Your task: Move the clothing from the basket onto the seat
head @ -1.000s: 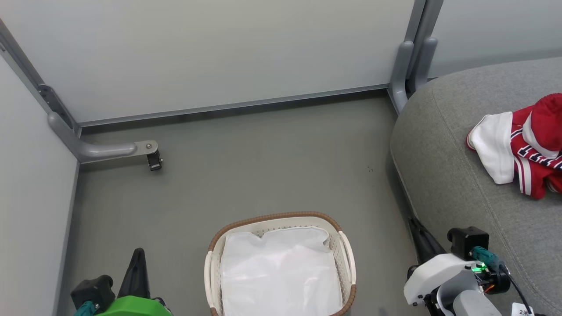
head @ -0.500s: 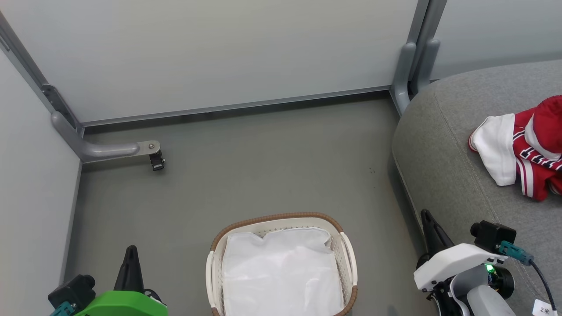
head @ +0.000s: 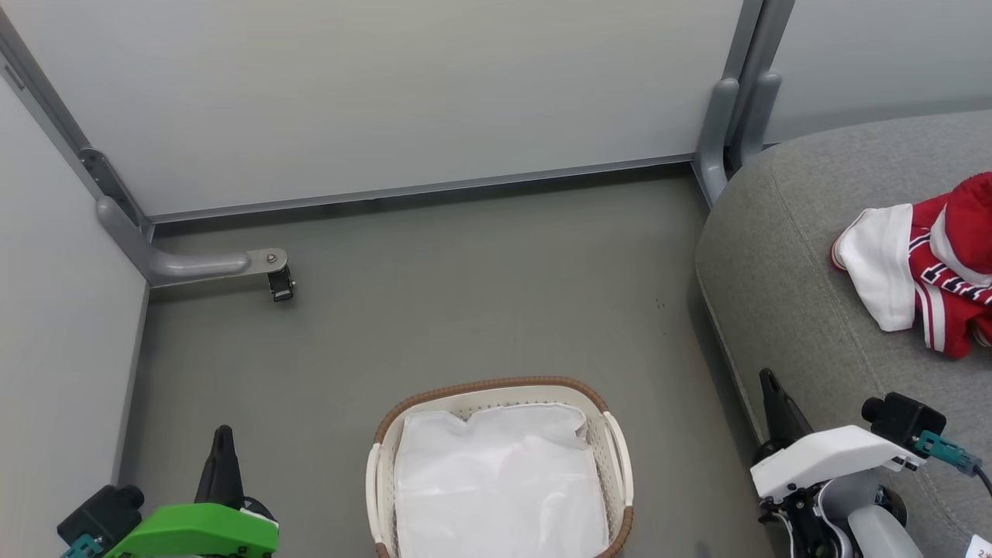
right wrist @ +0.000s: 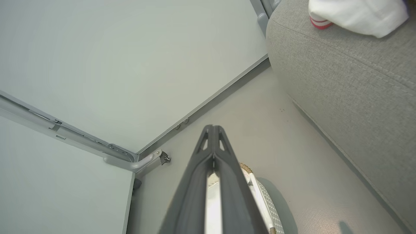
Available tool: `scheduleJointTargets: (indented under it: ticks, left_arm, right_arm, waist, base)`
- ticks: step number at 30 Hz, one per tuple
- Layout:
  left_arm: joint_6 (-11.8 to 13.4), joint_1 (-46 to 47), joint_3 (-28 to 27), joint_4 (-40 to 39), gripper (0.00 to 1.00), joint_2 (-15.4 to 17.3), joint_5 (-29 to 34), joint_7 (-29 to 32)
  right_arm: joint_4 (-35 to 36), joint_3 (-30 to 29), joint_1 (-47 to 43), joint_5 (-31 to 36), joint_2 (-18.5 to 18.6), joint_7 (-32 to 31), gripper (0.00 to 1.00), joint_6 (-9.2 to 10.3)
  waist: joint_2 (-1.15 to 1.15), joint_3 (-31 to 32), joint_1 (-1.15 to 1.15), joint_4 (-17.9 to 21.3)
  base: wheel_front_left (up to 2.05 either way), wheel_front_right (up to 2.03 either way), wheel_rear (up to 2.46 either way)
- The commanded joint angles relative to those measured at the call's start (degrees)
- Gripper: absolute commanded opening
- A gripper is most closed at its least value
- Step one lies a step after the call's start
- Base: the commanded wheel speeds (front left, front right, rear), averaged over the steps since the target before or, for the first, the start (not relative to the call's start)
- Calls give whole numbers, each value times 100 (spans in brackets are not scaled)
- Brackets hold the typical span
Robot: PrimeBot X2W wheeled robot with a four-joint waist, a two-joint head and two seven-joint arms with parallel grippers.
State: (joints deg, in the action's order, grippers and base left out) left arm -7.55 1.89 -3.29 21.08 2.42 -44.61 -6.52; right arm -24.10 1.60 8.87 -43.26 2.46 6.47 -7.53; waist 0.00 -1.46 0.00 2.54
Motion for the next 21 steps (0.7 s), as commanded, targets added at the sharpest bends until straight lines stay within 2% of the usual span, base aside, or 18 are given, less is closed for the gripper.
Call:
scheduleJointTargets:
  ticks: [1,21]
  left_arm:
    - [3,179,-24,-98,0,31,-204,44]
    - [5,272,-121,-283,0,41,-1552,418]
  right_arm:
    - [125,-51,35,-201,25,-55,0,2]
    - [394,-279,-67,-1589,34,-425,0,3]
  waist:
    - [0,2,0,-4]
    - [0,30,0,-59]
  base:
    - [0,0,0]
    - [0,0,0]
